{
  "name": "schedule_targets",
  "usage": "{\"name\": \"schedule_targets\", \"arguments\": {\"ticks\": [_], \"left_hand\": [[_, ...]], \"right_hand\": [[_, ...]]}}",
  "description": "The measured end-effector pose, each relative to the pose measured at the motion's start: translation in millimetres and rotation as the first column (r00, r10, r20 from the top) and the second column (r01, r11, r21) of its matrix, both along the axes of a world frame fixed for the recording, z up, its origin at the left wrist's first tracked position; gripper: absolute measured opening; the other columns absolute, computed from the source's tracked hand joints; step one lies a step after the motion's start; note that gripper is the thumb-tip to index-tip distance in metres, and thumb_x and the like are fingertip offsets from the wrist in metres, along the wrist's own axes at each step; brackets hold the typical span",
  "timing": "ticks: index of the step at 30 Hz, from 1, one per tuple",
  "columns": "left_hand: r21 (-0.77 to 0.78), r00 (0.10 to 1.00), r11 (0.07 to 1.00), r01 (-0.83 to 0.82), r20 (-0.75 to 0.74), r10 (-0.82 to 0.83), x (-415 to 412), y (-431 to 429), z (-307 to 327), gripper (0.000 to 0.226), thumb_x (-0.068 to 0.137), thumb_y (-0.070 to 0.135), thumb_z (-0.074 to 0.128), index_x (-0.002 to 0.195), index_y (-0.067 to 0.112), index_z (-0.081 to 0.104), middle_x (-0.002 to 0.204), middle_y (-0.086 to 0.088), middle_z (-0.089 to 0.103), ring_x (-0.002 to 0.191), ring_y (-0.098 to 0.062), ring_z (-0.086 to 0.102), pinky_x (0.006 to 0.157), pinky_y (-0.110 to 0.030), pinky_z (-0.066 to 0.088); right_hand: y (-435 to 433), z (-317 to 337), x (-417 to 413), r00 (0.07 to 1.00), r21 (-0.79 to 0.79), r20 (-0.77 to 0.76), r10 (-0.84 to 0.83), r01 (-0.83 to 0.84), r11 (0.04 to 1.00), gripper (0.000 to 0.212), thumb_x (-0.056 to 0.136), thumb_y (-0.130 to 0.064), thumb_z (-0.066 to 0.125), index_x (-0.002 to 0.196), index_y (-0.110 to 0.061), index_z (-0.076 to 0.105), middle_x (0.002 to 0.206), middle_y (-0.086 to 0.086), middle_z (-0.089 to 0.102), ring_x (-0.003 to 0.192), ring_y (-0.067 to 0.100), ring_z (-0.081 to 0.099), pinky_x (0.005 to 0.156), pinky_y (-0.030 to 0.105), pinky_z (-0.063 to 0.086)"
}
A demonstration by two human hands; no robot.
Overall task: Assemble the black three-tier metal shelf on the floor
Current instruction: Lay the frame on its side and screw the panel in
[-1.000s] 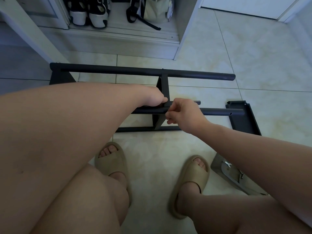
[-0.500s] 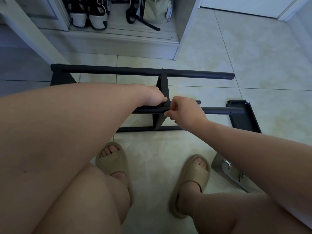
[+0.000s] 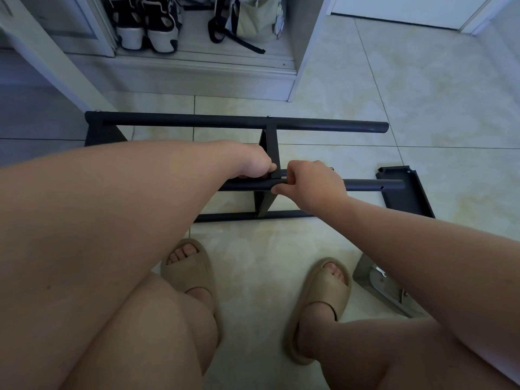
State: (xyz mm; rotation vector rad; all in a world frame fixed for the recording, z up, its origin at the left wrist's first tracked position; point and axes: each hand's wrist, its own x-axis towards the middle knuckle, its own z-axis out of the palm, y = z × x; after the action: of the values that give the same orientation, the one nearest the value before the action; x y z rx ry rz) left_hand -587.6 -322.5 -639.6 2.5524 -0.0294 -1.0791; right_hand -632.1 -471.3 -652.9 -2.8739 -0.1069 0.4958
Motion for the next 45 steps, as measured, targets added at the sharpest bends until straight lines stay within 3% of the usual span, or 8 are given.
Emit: {"name": "schedule_targets", "arguments": {"ticks": [6,16,20,23,28,32,37,45], "left_hand": [[-0.005,0.998,1.000,-0.015,-0.065,0.015,-0.3,6.5,-5.2,0.038,0.105,0.043,0.043,0.094,0.016,0.068,0.085,-0.003,0.054,0.066,-0.019,0.045,0.058,-0.031,0.033],[0.044,1.000,0.999,-0.001,0.013,0.000,-13.3,4.1,-0.3,0.028,0.106,0.033,0.042,0.105,0.013,0.061,0.084,-0.003,0.053,0.090,-0.024,0.048,0.074,-0.035,0.037],[0.136,0.995,0.991,-0.016,0.104,0.002,-27.8,-1.2,4.5,0.035,0.108,0.021,0.030,0.119,0.009,0.061,0.114,-0.012,0.061,0.095,-0.027,0.050,0.083,-0.034,0.040],[0.260,0.980,0.965,0.020,0.187,-0.070,-33.6,2.9,17.4,0.034,0.104,0.031,0.033,0.124,0.022,0.059,0.127,-0.005,0.056,0.118,-0.033,0.046,0.102,-0.050,0.033],[0.286,0.927,0.953,0.104,0.318,-0.197,-50.4,-4.4,32.2,0.048,0.102,0.048,0.034,0.145,0.030,0.044,0.151,-0.004,0.042,0.139,-0.033,0.030,0.106,-0.055,0.026],[0.260,0.864,0.948,0.184,0.417,-0.282,-70.9,-24.7,43.2,0.062,0.100,0.058,0.033,0.156,0.033,0.025,0.166,-0.004,0.018,0.151,-0.033,0.007,0.114,-0.059,0.016],[0.303,0.768,0.882,0.362,0.439,-0.466,-95.2,-72.0,55.4,0.068,0.101,0.063,0.029,0.159,0.037,0.006,0.169,-0.001,-0.010,0.154,-0.032,-0.015,0.120,-0.061,-0.002],[0.276,0.636,0.786,0.554,0.469,-0.613,-127.7,-168.4,47.5,0.074,0.098,0.067,0.031,0.159,0.038,0.000,0.169,0.001,-0.012,0.153,-0.031,-0.016,0.120,-0.061,-0.002]], "right_hand": [[1.2,0.3,-0.1,0.989,-0.087,0.000,0.147,-0.147,0.985,0.047,0.087,-0.061,0.066,0.069,-0.028,0.039,0.075,-0.006,0.048,0.076,0.025,0.054,0.056,0.031,0.034],[1.7,3.4,2.2,0.982,-0.143,0.000,0.191,-0.189,0.972,0.049,0.085,-0.069,0.064,0.076,-0.025,0.044,0.074,-0.007,0.046,0.066,0.018,0.046,0.052,0.028,0.029],[0.6,13.3,-3.4,0.979,-0.150,-0.020,0.203,-0.204,0.967,0.050,0.084,-0.074,0.060,0.078,-0.026,0.045,0.075,-0.007,0.047,0.070,0.019,0.049,0.052,0.028,0.028],[-8.0,23.9,-12.5,0.985,-0.079,-0.058,0.165,-0.169,0.982,0.049,0.088,-0.073,0.054,0.088,-0.025,0.050,0.082,-0.004,0.053,0.073,0.017,0.051,0.057,0.031,0.034],[-38.5,43.3,-32.9,0.988,0.038,-0.101,0.118,-0.115,0.993,0.057,0.096,-0.063,0.050,0.136,-0.023,0.051,0.131,0.004,0.056,0.116,0.026,0.052,0.093,0.043,0.045],[-74.0,55.8,-54.5,0.997,-0.013,-0.042,0.058,-0.059,0.998,0.071,0.098,-0.064,0.046,0.157,-0.031,0.027,0.162,0.000,0.030,0.148,0.027,0.027,0.115,0.051,0.029],[-127.6,58.7,-93.0,1.000,-0.137,-0.004,-0.023,0.023,0.990,0.077,0.098,-0.070,0.035,0.160,-0.040,0.002,0.171,-0.003,-0.003,0.157,0.024,-0.007,0.122,0.058,0.004],[-221.4,51.1,-152.7,0.971,-0.202,-0.026,-0.237,0.227,0.953,0.077,0.099,-0.070,0.032,0.160,-0.041,-0.005,0.170,-0.005,-0.012,0.156,0.024,-0.014,0.122,0.061,-0.002]]}}
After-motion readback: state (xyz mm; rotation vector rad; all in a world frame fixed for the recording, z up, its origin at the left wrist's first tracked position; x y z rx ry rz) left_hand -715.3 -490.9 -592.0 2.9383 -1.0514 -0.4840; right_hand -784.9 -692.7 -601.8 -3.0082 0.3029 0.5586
